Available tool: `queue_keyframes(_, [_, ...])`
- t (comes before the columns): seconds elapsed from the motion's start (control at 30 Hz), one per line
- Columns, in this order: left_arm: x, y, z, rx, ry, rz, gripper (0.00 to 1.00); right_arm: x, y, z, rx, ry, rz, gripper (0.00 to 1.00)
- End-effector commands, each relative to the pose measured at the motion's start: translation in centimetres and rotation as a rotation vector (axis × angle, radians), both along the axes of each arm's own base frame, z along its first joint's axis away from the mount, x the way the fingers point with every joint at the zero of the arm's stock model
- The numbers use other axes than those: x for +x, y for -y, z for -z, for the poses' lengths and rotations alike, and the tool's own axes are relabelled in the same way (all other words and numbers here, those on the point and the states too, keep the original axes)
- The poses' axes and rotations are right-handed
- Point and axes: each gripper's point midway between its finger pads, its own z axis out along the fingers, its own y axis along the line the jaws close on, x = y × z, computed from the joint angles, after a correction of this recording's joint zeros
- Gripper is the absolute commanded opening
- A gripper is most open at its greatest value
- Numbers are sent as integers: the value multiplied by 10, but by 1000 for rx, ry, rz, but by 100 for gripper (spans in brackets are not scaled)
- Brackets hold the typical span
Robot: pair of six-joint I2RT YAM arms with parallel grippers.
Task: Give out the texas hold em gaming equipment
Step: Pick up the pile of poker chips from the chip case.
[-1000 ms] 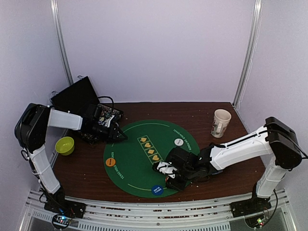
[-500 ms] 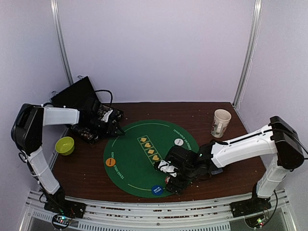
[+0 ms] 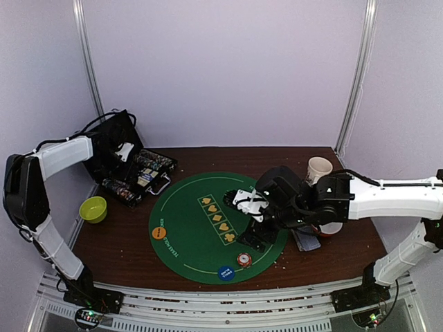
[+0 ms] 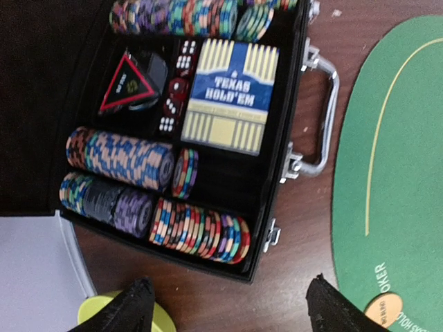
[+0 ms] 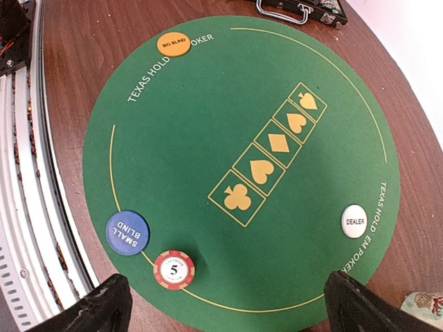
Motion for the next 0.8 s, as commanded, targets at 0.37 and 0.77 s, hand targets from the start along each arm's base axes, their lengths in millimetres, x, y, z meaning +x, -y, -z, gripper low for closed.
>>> queue_keyframes(0.37, [-9, -26, 77, 258, -209, 135, 68, -6, 27, 18, -57, 20, -10, 100])
queue_keyframes(0.77, [8, -19, 68, 185, -172, 133, 57, -8, 25, 27, -53, -10, -3, 100])
